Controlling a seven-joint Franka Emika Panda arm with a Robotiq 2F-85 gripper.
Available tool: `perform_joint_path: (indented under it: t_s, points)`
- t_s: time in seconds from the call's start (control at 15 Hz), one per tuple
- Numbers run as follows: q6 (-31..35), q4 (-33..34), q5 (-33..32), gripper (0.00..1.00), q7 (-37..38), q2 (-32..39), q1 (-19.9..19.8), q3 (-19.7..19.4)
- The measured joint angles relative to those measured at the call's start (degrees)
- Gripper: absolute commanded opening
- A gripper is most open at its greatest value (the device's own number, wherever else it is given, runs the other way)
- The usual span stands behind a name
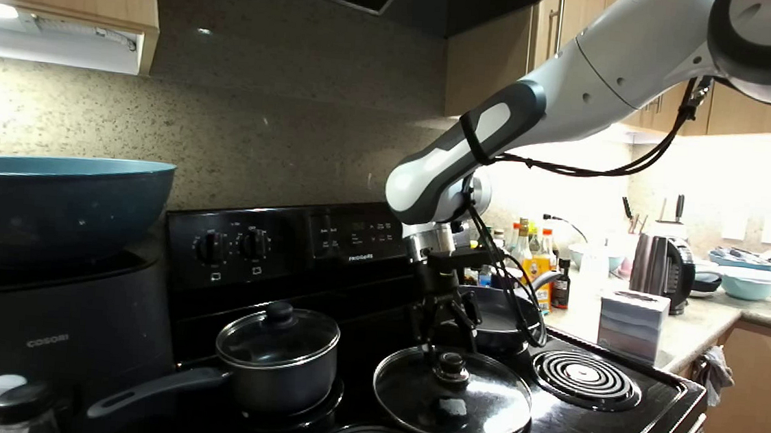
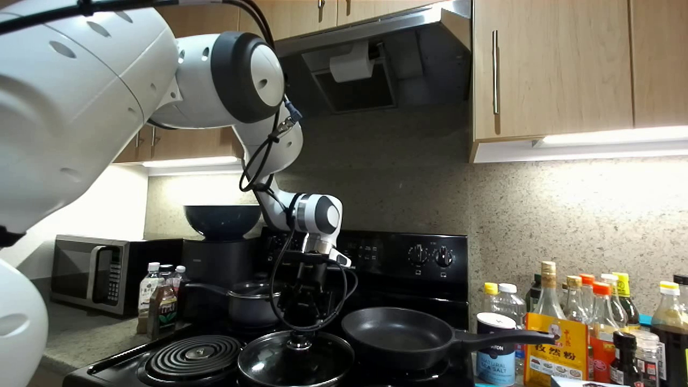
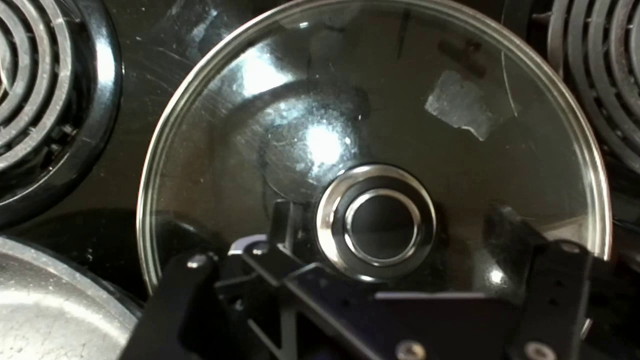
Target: Cover the pan with the clear lid
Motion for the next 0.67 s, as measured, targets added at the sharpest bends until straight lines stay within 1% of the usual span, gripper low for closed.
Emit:
perform_joint_path:
  t_s: [0.4, 0.47, 0.53, 0.67]
  points:
    - [0.00, 0.00, 0.00, 1.00, 0.00, 0.33, 0.00, 0.00]
    - [0.00, 0.00, 0.00, 0.81, 0.00, 0.38, 0.00, 0.00]
    - [0.00, 0.00, 0.00, 0.73, 0.00, 0.41, 0.00, 0.00]
    - [0.00, 0.00, 0.00, 0.61, 0.00, 0.44, 0.00, 0.00]
